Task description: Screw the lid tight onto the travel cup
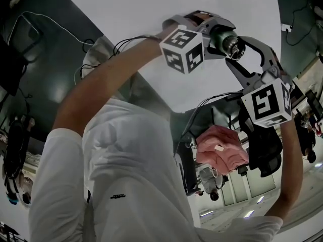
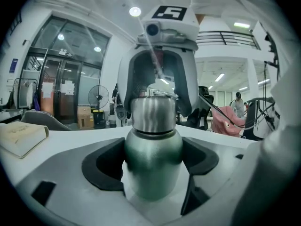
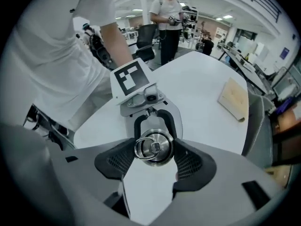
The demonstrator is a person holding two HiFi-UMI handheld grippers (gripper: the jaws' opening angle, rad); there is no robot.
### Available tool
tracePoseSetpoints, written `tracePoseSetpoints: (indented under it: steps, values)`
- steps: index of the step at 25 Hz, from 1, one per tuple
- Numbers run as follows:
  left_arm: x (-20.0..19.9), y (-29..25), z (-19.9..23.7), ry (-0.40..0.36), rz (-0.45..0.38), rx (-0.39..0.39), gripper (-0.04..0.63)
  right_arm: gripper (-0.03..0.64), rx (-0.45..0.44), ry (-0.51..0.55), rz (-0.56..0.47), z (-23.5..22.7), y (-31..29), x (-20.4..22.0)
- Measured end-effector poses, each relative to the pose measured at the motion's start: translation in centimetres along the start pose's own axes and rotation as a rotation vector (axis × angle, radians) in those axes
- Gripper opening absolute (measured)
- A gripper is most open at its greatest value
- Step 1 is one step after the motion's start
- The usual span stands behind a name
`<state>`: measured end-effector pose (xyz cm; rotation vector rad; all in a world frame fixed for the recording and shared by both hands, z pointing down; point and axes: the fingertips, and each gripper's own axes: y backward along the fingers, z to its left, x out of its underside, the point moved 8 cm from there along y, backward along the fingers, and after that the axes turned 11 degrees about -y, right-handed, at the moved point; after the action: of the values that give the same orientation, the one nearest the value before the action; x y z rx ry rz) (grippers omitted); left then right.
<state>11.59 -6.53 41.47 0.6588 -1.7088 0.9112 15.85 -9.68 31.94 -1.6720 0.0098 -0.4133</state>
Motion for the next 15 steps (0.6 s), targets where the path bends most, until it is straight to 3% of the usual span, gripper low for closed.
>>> tracePoseSetpoints:
  steps: [5, 9, 15]
  values:
    - [0.05, 0.17, 0.09, 0.001, -0.001, -0.005, 0.353, 0.254, 0.128, -0.369, -0.04, 0.36, 0.0, -0.02]
    - [0.22, 0.11, 0.08, 0.001, -0.003, -0.006, 0.353, 0.253, 0.232, -0.651, -0.15, 0.51, -0.22, 0.5]
    - [0.24, 0.05, 0.04, 0.0, -0.005, -0.005, 0.353, 0.255, 0.265, -0.681, -0.179, 0.74, -0.2, 0.65]
